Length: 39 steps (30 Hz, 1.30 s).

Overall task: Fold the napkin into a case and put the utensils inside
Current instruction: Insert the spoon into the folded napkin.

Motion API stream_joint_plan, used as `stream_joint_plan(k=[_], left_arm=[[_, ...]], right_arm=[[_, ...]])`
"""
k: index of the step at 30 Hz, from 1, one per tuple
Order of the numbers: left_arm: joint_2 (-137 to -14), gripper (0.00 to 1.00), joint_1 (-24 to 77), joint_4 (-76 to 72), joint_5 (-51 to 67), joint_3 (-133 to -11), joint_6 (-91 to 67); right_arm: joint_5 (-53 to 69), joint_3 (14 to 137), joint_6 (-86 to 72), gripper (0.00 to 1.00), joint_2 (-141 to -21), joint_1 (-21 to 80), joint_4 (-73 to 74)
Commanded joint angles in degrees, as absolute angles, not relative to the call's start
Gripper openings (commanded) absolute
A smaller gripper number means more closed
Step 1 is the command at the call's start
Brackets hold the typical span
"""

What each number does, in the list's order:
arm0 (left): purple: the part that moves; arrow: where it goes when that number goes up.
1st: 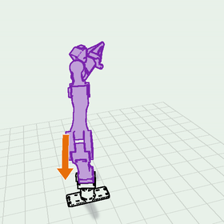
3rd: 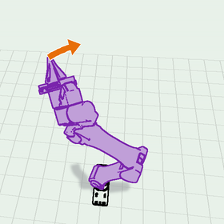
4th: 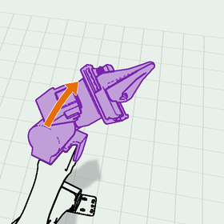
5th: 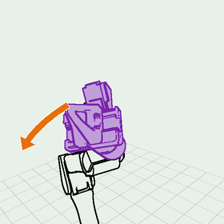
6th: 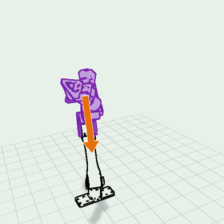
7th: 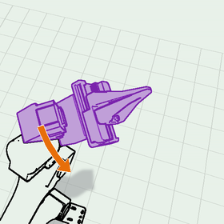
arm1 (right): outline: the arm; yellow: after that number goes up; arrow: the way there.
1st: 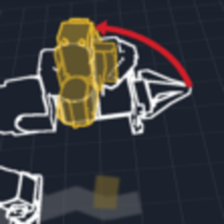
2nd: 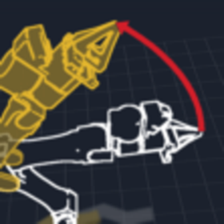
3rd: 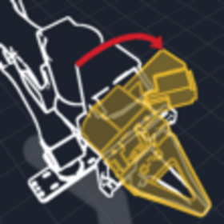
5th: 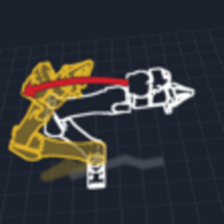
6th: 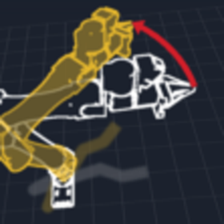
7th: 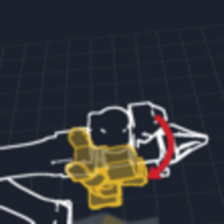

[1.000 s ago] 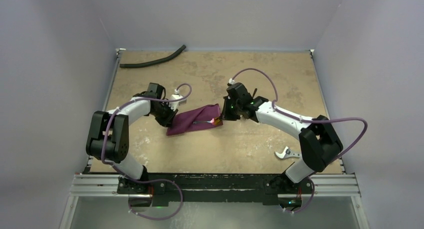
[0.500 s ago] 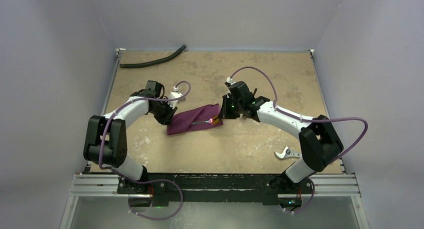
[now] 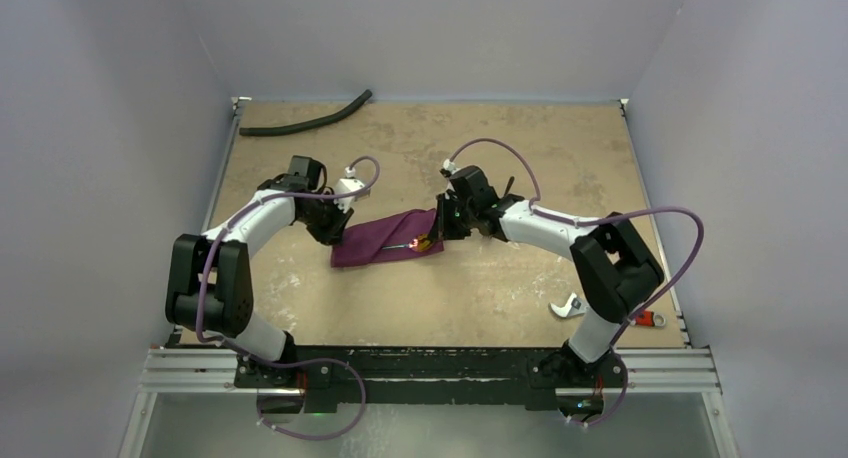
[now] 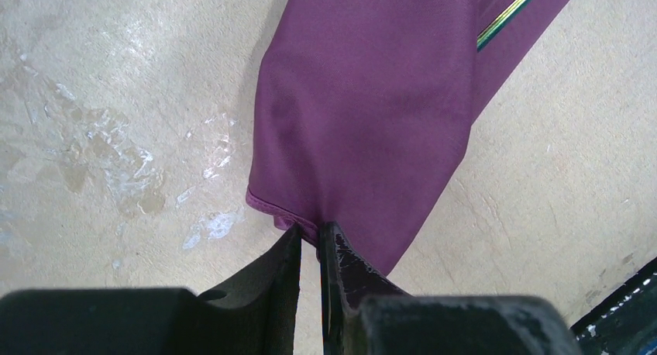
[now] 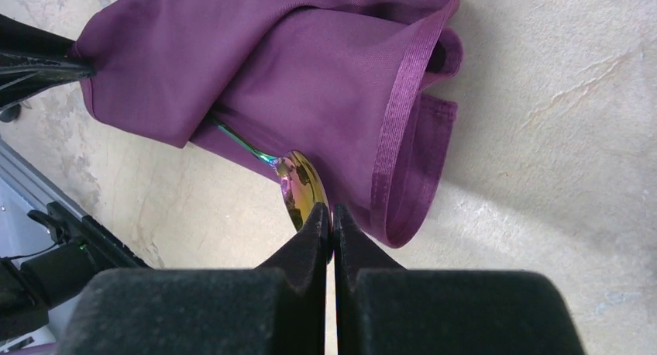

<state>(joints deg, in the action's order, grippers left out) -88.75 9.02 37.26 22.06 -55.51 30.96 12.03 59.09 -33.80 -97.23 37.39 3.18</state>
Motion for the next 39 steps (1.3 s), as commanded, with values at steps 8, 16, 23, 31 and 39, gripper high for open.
stream_joint_plan(k=[8, 16, 23, 31, 39], left_arm=[[-89.91, 0.14, 8.62, 35.34, 20.35, -52.23, 34.6], [-90.95, 0.13, 8.49, 33.5, 18.11, -50.23, 37.0], [-91.83, 0.12, 8.36, 33.64, 18.06, -50.02, 38.82], [-92.12, 0.12, 8.35, 34.23, 18.11, -49.75, 40.72], [-92.02, 0.1, 8.02, 35.3, 18.01, -50.22, 41.82]], right_arm=[[11.64, 65.29, -29.85, 0.0, -99.09, 37.88, 2.21], [13.18, 66.91, -28.62, 0.0, -103.04, 38.14, 0.47], [15.09, 67.73, -27.35, 0.0, -106.3, 38.23, -2.51], [16.49, 70.01, -25.91, 0.0, -109.05, 38.64, -3.2], [10.23, 70.69, -25.83, 0.15, -109.68, 38.76, -0.38]])
